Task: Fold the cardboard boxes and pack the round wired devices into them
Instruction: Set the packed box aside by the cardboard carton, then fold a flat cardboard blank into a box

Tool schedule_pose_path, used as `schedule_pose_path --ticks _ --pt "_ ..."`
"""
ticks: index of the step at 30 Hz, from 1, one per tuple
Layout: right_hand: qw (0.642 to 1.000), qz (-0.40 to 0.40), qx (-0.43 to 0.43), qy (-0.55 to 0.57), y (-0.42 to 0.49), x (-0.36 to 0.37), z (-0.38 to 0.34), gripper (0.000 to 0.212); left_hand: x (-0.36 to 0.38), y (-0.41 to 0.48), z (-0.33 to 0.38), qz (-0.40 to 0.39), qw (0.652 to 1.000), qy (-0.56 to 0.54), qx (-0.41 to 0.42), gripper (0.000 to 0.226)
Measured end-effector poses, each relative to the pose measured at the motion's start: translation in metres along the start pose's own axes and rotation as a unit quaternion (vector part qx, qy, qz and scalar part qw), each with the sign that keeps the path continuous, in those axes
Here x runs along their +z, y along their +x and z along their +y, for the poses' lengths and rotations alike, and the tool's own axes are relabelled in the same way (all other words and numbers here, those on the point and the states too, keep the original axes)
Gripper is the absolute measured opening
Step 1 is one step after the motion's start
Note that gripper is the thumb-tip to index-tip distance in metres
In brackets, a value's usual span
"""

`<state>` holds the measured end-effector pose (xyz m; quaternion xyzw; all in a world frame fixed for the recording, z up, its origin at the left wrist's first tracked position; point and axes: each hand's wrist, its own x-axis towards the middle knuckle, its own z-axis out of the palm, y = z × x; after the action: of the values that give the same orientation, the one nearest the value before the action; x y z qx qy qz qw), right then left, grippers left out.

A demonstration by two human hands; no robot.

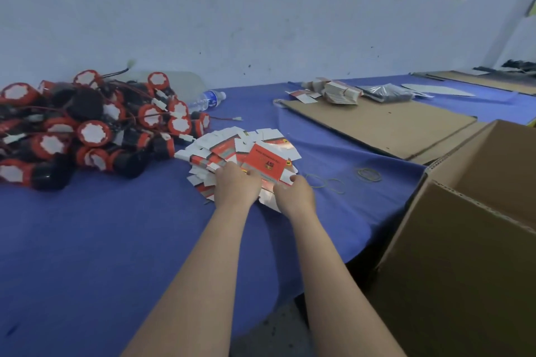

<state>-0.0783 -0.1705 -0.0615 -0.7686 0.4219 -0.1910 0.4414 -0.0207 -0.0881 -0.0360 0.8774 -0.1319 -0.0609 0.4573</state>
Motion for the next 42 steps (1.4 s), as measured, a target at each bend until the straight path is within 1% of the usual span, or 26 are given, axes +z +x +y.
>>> schedule_pose_path --ticks 2,3,4,6,7,8,10,11,12,14,15,16,17,18,19,20,23,25,27,28,29,31,32,35,38,42 --pt "1.000 -0.011 -0.023 -0.014 0.001 0.003 -0.002 0.043 0.003 0.002 0.001 -0.002 1.000 -0.023 -0.004 0.038" --pt "0.999 -0.019 -0.042 -0.026 0.002 0.005 -0.002 0.041 0.004 0.003 0.001 -0.001 0.999 -0.040 -0.009 0.037" --pt "0.997 -0.028 -0.060 -0.039 0.003 0.007 -0.001 0.039 0.006 0.005 0.002 -0.003 0.998 -0.062 -0.020 0.037" --pt "0.994 -0.033 -0.082 -0.066 0.007 0.011 0.003 0.044 0.008 0.008 0.003 -0.011 0.994 -0.100 -0.045 0.036" --pt "0.993 -0.028 -0.086 -0.078 0.009 0.013 0.004 0.048 0.009 0.009 0.003 -0.013 0.995 -0.091 -0.043 0.034" --pt "0.992 -0.020 -0.085 -0.087 0.013 0.014 0.005 0.053 0.010 0.009 0.002 -0.005 0.998 -0.052 -0.026 0.033" --pt "0.990 -0.003 -0.075 -0.122 0.019 0.016 0.006 0.062 0.011 0.013 -0.001 0.052 0.998 0.035 0.013 0.036" --pt "0.986 0.005 -0.068 -0.155 0.021 0.018 0.006 0.067 0.010 0.017 -0.004 0.087 0.995 0.047 0.021 0.037" --pt "0.980 0.014 -0.060 -0.189 0.022 0.019 0.006 0.070 0.009 0.021 -0.006 0.115 0.993 0.033 0.020 0.038" --pt "0.972 0.044 -0.061 -0.224 0.024 0.024 0.006 0.067 0.005 0.033 -0.011 0.141 0.988 -0.057 -0.021 0.039" --pt "0.970 0.061 -0.080 -0.220 0.025 0.027 0.005 0.063 0.003 0.039 -0.012 0.144 0.979 -0.134 -0.059 0.040" --pt "0.970 0.073 -0.109 -0.205 0.026 0.030 0.004 0.059 0.001 0.044 -0.014 0.144 0.959 -0.223 -0.096 0.039" --pt "0.970 0.076 -0.141 -0.184 0.026 0.034 0.001 0.057 0.000 0.046 -0.016 0.142 0.933 -0.307 -0.126 0.037" --pt "0.970 0.070 -0.168 -0.162 0.026 0.038 -0.002 0.057 -0.001 0.047 -0.017 0.141 0.906 -0.371 -0.145 0.034" --pt "0.969 0.060 -0.188 -0.147 0.026 0.042 -0.006 0.058 -0.002 0.047 -0.018 0.145 0.887 -0.409 -0.158 0.031" --pt "0.968 0.049 -0.202 -0.144 0.026 0.046 -0.010 0.058 -0.003 0.048 -0.019 0.150 0.875 -0.431 -0.164 0.031" --pt "0.961 0.023 -0.222 -0.163 0.030 0.055 -0.020 0.057 -0.008 0.053 -0.025 0.148 0.861 -0.447 -0.192 0.047" --pt "0.960 -0.005 -0.216 -0.175 0.031 0.058 -0.025 0.061 -0.012 0.058 -0.028 0.148 0.854 -0.457 -0.200 0.042" --pt "0.960 -0.036 -0.209 -0.186 0.033 0.059 -0.027 0.069 -0.014 0.061 -0.028 0.132 0.857 -0.455 -0.202 0.029" --pt "0.958 -0.050 -0.207 -0.190 0.034 0.058 -0.028 0.073 -0.015 0.063 -0.028 0.125 0.865 -0.444 -0.196 0.017" --pt "0.958 -0.058 -0.207 -0.191 0.035 0.057 -0.029 0.074 -0.015 0.063 -0.027 0.118 0.877 -0.426 -0.187 0.011" --pt "0.958 -0.064 -0.212 -0.184 0.036 0.055 -0.030 0.071 -0.012 0.066 -0.025 0.105 0.904 -0.384 -0.153 0.023" --pt "0.958 -0.063 -0.214 -0.180 0.037 0.054 -0.030 0.068 -0.011 0.066 -0.023 0.100 0.917 -0.363 -0.134 0.023" --pt "0.957 -0.057 -0.222 -0.177 0.037 0.054 -0.028 0.064 -0.008 0.065 -0.019 0.110 0.942 -0.306 -0.087 0.015" --pt "0.960 -0.042 -0.218 -0.171 0.036 0.056 -0.026 0.067 -0.003 0.063 -0.020 0.136 0.948 -0.278 -0.067 0.018" --pt "0.963 -0.025 -0.211 -0.163 0.035 0.057 -0.024 0.072 -0.004 0.064 -0.021 0.177 0.940 -0.284 -0.062 0.010"
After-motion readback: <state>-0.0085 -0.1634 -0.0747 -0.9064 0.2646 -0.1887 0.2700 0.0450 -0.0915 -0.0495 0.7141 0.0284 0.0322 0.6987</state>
